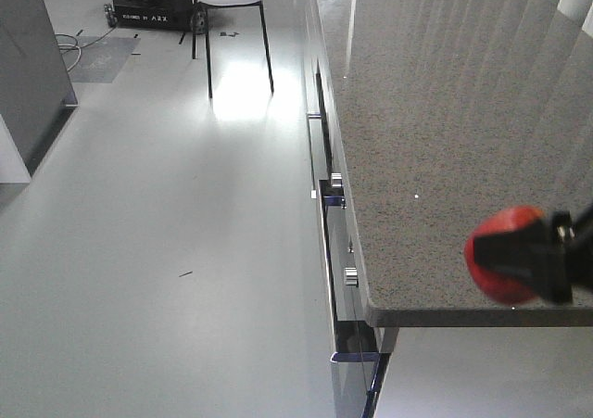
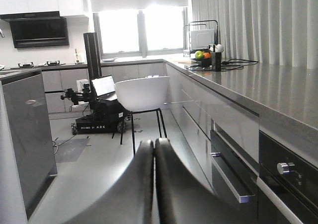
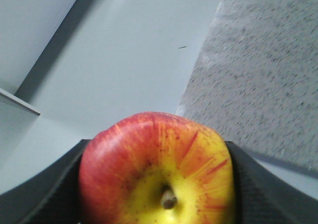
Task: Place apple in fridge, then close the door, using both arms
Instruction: 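Close the right gripper on the apple and lift it, then retract the right arm holding the apple toward the robot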
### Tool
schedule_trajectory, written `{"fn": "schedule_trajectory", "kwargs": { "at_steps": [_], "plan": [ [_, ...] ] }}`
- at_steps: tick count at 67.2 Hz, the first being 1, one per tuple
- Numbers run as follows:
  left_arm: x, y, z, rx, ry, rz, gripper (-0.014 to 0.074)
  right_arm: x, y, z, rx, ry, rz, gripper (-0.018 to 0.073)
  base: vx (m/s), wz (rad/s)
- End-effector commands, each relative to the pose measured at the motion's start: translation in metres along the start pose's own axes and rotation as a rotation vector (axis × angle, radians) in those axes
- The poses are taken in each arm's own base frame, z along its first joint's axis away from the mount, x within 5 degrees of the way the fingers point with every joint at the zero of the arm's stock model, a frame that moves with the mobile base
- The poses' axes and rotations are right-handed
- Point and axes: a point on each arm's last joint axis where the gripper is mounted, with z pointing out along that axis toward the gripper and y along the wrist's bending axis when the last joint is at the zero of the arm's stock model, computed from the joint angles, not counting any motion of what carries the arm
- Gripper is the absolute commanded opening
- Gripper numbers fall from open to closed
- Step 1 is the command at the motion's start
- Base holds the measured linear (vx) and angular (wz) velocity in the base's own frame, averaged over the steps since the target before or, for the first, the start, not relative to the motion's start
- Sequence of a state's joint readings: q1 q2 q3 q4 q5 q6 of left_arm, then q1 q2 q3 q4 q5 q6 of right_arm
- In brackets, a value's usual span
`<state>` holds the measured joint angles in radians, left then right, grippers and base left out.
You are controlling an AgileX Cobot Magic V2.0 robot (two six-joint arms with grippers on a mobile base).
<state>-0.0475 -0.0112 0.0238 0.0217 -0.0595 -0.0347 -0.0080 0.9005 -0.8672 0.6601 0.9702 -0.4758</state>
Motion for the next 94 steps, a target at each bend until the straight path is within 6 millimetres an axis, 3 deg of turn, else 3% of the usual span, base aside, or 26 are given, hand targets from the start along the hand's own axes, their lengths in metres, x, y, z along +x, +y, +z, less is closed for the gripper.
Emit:
{"fn": "schedule_trajectory", "kwargs": {
  "at_steps": [1, 16, 37, 60, 94],
  "plan": [
    [-0.003, 0.000, -0.001, 0.003, -0.069, -0.011, -0.0006, 0.010, 0.013, -0.015, -0.031, -0.088, -0.012, 0.0388, 0.00, 0.00],
    [-0.003, 0.000, -0.001, 0.003, -0.069, -0.011, -0.0006, 0.058, 0.030, -0.032, -0.081, -0.116, -0.034, 0.0388, 0.00, 0.00],
    [-0.003, 0.000, -0.001, 0.003, -0.069, -0.011, -0.0006, 0.105, 0.046, -0.045, -0.146, -0.151, -0.083, 0.0388, 0.00, 0.00],
    [-0.003, 0.000, -0.001, 0.003, -0.069, -0.011, -0.0006, 0.127, 0.057, -0.055, -0.192, -0.109, -0.146, 0.0388, 0.00, 0.00],
    [-0.003, 0.000, -0.001, 0.003, -0.069, -0.011, -0.0006, 0.130, 0.059, -0.055, -0.212, -0.072, -0.148, 0.0388, 0.00, 0.00]
  ]
}}
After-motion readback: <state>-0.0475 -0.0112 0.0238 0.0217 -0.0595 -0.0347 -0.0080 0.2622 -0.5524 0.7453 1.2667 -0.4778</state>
